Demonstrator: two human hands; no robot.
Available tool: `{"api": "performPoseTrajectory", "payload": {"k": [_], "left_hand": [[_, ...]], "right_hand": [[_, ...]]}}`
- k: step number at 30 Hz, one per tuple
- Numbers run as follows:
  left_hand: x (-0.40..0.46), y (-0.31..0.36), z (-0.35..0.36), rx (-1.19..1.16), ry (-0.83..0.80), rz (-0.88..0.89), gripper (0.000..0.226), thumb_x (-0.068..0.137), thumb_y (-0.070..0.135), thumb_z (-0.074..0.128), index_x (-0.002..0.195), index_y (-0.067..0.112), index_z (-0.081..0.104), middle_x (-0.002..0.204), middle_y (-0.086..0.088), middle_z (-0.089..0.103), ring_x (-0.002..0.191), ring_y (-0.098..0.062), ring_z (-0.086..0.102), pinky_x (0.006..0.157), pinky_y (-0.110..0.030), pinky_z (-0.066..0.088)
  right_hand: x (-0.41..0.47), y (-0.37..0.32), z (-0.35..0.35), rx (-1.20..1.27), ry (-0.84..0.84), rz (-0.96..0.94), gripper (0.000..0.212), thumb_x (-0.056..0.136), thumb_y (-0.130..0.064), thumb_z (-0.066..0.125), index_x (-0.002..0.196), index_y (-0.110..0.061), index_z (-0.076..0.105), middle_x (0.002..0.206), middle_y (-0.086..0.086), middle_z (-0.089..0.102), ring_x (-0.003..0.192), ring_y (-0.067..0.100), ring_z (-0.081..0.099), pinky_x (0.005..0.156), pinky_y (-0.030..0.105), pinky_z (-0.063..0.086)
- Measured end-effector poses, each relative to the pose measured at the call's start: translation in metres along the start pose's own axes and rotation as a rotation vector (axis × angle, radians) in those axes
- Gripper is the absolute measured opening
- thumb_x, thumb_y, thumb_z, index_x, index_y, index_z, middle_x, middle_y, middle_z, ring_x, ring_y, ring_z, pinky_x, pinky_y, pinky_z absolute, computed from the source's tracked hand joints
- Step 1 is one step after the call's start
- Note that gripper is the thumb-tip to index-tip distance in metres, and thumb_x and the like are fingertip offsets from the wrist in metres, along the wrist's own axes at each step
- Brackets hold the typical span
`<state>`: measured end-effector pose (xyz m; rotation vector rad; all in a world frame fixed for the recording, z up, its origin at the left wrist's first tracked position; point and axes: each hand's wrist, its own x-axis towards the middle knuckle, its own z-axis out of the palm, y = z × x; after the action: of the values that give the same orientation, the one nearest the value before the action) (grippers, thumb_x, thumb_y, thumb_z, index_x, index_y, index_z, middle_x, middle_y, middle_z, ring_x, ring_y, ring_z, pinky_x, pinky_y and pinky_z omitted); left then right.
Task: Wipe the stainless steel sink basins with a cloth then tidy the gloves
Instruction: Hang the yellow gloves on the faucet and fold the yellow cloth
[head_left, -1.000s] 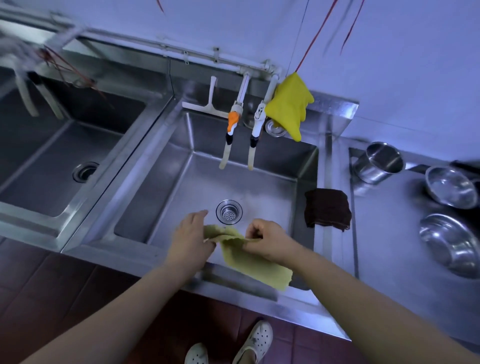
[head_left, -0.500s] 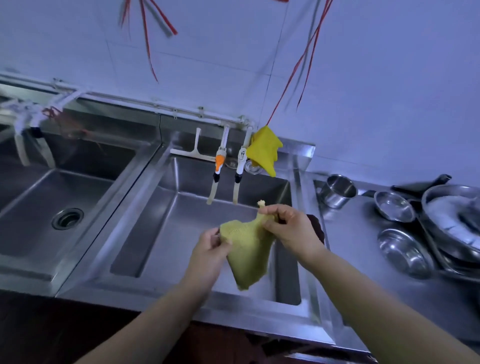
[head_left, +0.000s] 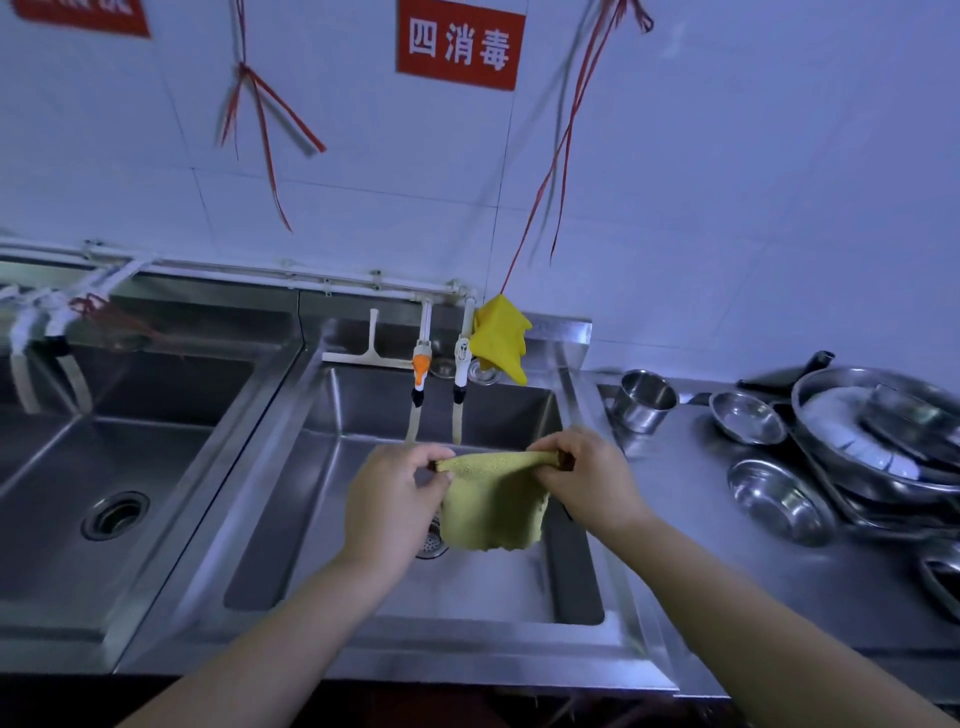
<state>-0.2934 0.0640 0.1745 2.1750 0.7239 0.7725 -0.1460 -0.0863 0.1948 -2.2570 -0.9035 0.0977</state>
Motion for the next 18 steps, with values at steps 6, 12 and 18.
{"api": "performPoseTrajectory", "payload": {"k": [6, 12, 18], "left_hand": [[0.015, 0.014, -0.011, -0.124, -0.212, 0.122, 0.02, 0.086, 0.021, 0.063, 0.084, 0.039, 0.055, 0.087, 0.015, 0.062, 0.089, -0.009, 0.057, 0.076, -0.024, 0.043], [0.028, 0.025, 0.0, -0.077, -0.306, 0.184, 0.019, 0.082, 0.031, 0.066, 0.086, 0.045, 0.054, 0.079, 0.02, 0.06, 0.078, 0.003, 0.055, 0.064, -0.023, 0.044], [0.039, 0.001, 0.036, -0.023, -0.656, -0.101, 0.042, 0.059, 0.035, 0.076, 0.094, 0.03, 0.053, 0.089, 0.013, 0.061, 0.078, -0.008, 0.059, 0.068, -0.029, 0.048]], "right_hand": [[0.001, -0.009, -0.002, -0.292, -0.071, -0.185, 0.027, 0.071, -0.023, 0.068, 0.098, -0.023, 0.069, 0.11, -0.005, 0.054, 0.105, 0.017, 0.043, 0.092, 0.034, 0.041], [0.001, -0.018, 0.005, 0.108, -0.272, -0.105, 0.012, 0.079, -0.033, 0.069, 0.085, -0.035, 0.059, 0.077, -0.016, 0.06, 0.074, -0.006, 0.054, 0.066, 0.014, 0.042], [0.017, 0.022, -0.008, 0.264, -0.187, 0.109, 0.018, 0.081, -0.024, 0.07, 0.067, -0.027, 0.061, 0.057, -0.02, 0.058, 0.055, -0.006, 0.053, 0.049, 0.007, 0.04]]}}
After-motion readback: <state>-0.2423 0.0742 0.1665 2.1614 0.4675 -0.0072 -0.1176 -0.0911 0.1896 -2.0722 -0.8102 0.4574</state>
